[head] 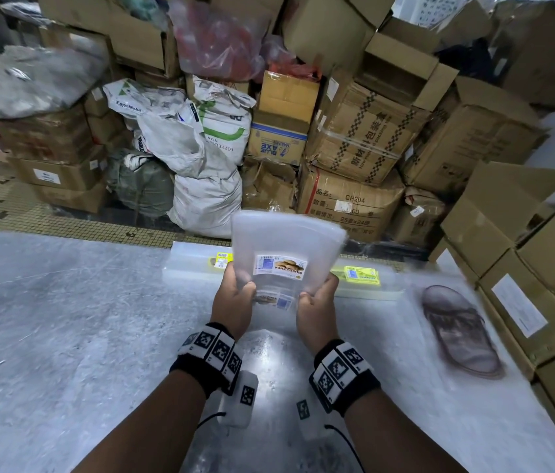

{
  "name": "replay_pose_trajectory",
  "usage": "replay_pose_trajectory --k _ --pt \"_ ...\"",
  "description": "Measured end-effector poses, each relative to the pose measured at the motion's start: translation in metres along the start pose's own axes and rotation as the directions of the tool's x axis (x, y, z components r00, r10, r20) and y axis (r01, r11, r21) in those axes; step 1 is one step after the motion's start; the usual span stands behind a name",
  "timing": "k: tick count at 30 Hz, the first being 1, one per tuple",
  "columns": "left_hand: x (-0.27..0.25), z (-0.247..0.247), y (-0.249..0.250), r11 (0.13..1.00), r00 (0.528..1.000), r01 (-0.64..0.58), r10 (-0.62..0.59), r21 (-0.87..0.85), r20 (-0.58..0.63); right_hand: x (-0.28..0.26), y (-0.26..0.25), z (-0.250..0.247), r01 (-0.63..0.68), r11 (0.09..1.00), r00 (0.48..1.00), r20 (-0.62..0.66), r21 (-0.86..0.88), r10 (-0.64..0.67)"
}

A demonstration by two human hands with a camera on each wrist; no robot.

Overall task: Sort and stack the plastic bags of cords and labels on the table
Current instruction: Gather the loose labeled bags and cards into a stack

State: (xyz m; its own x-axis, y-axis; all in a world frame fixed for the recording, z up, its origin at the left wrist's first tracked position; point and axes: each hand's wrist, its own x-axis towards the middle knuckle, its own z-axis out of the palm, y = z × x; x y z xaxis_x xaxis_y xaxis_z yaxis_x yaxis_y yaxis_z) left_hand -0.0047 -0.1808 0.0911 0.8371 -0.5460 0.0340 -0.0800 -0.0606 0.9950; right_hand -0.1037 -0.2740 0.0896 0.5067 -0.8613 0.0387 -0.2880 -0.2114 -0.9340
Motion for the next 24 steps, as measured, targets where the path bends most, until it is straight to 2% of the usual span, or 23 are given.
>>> replay_pose_trajectory --k 5,9,13,17,24 --pt "0.005 -0.002 -0.006 0.999 0.997 -0.015 0.013 0.035 0.075 0.003 0.004 0.002 0.014 1.000 1.000 -0.009 -0.016 -0.014" --pt "0.015 -0.008 -0.009 0.988 0.996 0.066 -0.057 -0.139 0.068 0.005 0.006 0.005 -0.039 0.999 0.999 -0.001 0.006 0.039" --pt "0.020 -0.010 -0.017 0.994 0.991 0.079 -0.069 -0.082 0.115 0.006 0.010 0.006 -0.085 0.996 0.996 0.010 -0.012 0.085" --pt "0.018 -0.006 -0.017 0.999 0.993 0.047 -0.045 -0.018 0.106 0.006 0.010 0.006 -0.051 0.999 0.999 0.005 0.001 0.051" --pt "0.020 0.000 -0.007 0.999 0.999 -0.037 0.037 -0.024 0.020 0.008 0.007 0.006 0.087 0.996 0.995 -0.052 0.003 -0.087"
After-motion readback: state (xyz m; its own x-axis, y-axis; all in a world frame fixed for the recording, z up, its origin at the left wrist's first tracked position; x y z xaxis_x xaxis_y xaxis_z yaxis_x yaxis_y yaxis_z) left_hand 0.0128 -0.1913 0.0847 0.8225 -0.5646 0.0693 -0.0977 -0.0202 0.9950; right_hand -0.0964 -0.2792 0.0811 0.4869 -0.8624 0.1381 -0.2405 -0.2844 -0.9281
